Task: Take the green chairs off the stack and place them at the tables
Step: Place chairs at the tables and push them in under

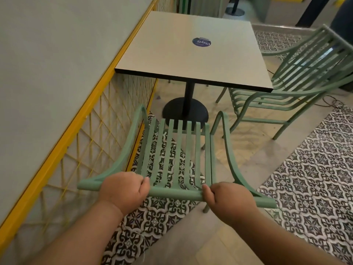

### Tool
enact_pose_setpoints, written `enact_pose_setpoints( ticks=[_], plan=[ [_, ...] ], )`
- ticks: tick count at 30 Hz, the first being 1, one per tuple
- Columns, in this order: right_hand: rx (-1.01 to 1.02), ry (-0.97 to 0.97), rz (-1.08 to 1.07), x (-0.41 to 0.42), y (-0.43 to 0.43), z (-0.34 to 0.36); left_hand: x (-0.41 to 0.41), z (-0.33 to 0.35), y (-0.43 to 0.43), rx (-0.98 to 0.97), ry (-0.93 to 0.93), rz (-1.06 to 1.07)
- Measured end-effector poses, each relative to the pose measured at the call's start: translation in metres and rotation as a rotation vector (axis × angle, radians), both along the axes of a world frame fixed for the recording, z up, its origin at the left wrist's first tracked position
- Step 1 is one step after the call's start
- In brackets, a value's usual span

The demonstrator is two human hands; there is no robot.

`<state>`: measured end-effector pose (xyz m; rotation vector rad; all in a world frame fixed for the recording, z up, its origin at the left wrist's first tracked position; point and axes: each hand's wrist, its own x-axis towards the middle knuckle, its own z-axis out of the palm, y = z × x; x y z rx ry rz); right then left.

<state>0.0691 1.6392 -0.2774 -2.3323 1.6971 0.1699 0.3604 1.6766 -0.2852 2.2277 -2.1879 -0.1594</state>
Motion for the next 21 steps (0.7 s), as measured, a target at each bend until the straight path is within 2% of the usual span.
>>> enact_pose_setpoints(
  ticks=[21],
  plan=[
    [-0.127,-0.064,0.003,0.056,-0.136,-0.019,0.057,-0.010,-0.135,-0.122,-0.054,0.029]
  ],
)
